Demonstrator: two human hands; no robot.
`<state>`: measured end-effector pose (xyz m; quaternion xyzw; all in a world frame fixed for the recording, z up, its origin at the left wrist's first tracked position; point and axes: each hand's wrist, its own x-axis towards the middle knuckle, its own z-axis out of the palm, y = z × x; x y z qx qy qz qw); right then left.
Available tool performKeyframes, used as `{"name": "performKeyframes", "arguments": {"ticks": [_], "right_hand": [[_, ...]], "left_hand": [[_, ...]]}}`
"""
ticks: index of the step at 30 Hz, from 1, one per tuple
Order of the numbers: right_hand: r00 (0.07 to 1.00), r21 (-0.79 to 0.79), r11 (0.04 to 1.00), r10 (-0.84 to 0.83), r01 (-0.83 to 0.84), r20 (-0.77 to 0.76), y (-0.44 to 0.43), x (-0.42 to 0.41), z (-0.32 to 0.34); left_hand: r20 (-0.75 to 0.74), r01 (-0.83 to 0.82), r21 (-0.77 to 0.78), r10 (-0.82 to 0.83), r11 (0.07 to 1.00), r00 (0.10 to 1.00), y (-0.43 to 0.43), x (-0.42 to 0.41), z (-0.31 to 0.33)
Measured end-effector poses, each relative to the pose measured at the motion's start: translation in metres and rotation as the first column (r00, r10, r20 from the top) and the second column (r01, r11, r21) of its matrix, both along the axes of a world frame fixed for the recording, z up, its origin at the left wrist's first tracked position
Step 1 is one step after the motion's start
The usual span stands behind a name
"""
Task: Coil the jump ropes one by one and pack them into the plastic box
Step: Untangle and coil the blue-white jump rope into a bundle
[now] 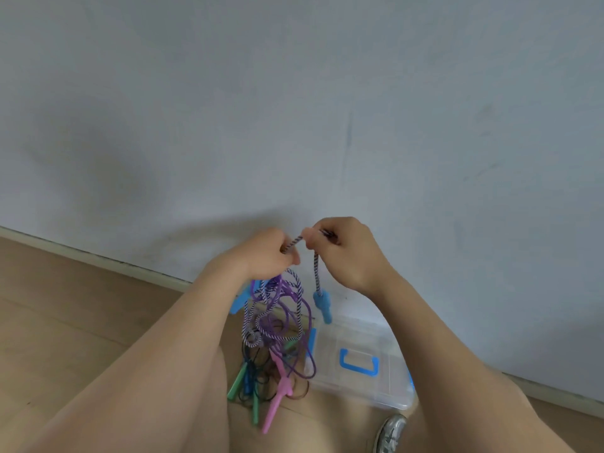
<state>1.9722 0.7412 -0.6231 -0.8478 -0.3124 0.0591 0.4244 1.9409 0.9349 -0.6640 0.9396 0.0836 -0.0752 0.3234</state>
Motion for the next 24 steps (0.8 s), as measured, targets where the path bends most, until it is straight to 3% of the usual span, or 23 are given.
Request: {"name": "performKeyframes", "arguments": {"ticks": [4,6,8,11,13,15,18,20,22,23,24], "right_hand": [[0.992,0.322,0.943,-0.114,0.089,0.060,0.000,-0.007,0.008],[0.967,0.407,0.905,-0.204,0.126,0.153,-0.003,-0.006,0.007],[0.956,0.488,0.860,-0.252,0.151,0.149,-0.005,-0.005,0.007],[0.970,0.714,0.659,-0.111,0.235,-0.216,-0.002,-0.006,0.012],[0.885,0.793,0.482,0.074,0.372,-0.460,0.002,-0.013,0.021],[0.821,0.775,0.427,0.117,0.466,-0.558,0.003,-0.019,0.028],[0.855,0.698,0.523,-0.130,0.489,-0.502,0.000,-0.016,0.025],[0.912,0.618,0.671,-0.306,0.410,-0.272,-0.003,-0.011,0.019],[0.937,0.330,0.899,-0.336,0.287,0.098,-0.006,-0.006,0.010],[0.929,0.096,0.962,-0.272,0.256,0.251,-0.008,-0.005,0.005],[0.930,-0.124,0.962,-0.194,0.242,0.312,-0.008,-0.004,0.003]], "left_hand": [[-0.124,-0.001,0.072,0.010,0.997,0.992,0.008,0.000,-0.009],[-0.145,0.022,0.088,-0.009,0.996,0.989,0.012,0.001,-0.013],[-0.165,0.020,0.109,-0.001,0.994,0.986,0.012,-0.001,-0.011],[-0.172,-0.032,0.128,0.054,0.991,0.984,0.012,-0.002,-0.008],[-0.163,-0.055,0.138,0.078,0.989,0.984,0.012,0.000,-0.008],[-0.161,-0.072,0.150,0.096,0.986,0.982,0.011,0.000,-0.009],[-0.165,-0.056,0.190,0.088,0.980,0.982,0.007,-0.002,-0.005],[-0.130,-0.056,0.215,0.085,0.975,0.988,0.007,-0.002,-0.003],[-0.042,-0.082,0.191,0.092,0.978,0.995,0.008,0.000,-0.003],[0.005,-0.086,0.187,0.087,0.979,0.996,0.008,0.000,-0.003],[0.043,-0.089,0.192,0.083,0.977,0.996,0.007,0.001,-0.003]]}}
